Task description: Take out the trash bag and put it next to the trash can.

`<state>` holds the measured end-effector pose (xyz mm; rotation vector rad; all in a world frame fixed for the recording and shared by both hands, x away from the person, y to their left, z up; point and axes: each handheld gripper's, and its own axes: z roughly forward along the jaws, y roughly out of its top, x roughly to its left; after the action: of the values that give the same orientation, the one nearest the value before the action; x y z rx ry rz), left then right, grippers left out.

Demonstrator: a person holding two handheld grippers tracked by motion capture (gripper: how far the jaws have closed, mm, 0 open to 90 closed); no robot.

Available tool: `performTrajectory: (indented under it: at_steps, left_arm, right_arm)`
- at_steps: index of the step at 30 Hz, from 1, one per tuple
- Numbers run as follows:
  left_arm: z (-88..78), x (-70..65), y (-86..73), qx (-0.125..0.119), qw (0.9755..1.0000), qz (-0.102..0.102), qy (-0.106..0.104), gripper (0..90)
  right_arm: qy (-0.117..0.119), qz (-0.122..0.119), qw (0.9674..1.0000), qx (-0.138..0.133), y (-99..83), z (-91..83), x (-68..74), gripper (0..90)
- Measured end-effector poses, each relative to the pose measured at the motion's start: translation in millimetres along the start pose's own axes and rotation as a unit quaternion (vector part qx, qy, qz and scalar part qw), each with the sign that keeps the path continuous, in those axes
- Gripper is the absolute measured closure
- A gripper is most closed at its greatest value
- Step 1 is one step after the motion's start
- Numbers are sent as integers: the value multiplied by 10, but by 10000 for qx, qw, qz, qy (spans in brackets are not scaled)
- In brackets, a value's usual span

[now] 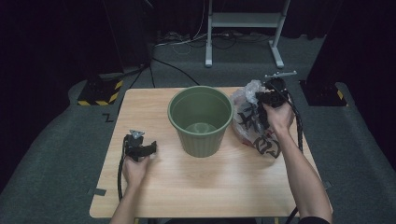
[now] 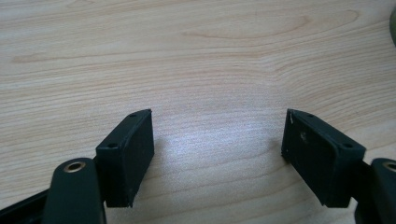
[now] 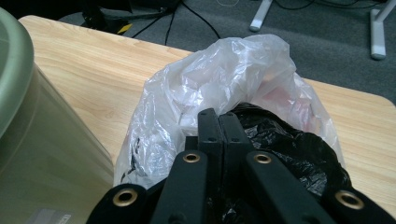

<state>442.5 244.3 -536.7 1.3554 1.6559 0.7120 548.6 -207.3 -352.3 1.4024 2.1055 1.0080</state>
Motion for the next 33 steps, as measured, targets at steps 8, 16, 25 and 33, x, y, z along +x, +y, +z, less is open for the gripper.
performTrajectory:
  at_steps: [8, 16, 25, 33]
  left_arm:
    - [4, -4, 0, -31, 10000, -32, -4, 252]
    - [4, -4, 0, -28, 10000, -34, -4, 252]
    - [5, -3, 0, -28, 10000, -38, -5, 252]
    - [3, -2, 0, -15, 10000, -29, -2, 252]
  right_arm:
    - [54, 59, 9999, 65, -34, 148, -7, 872]
    - [70, 63, 9999, 142, -40, 257, 20, 845]
    - [101, 72, 9998, 186, -53, 311, 34, 726]
    - [178, 55, 9997, 132, -54, 271, 36, 565]
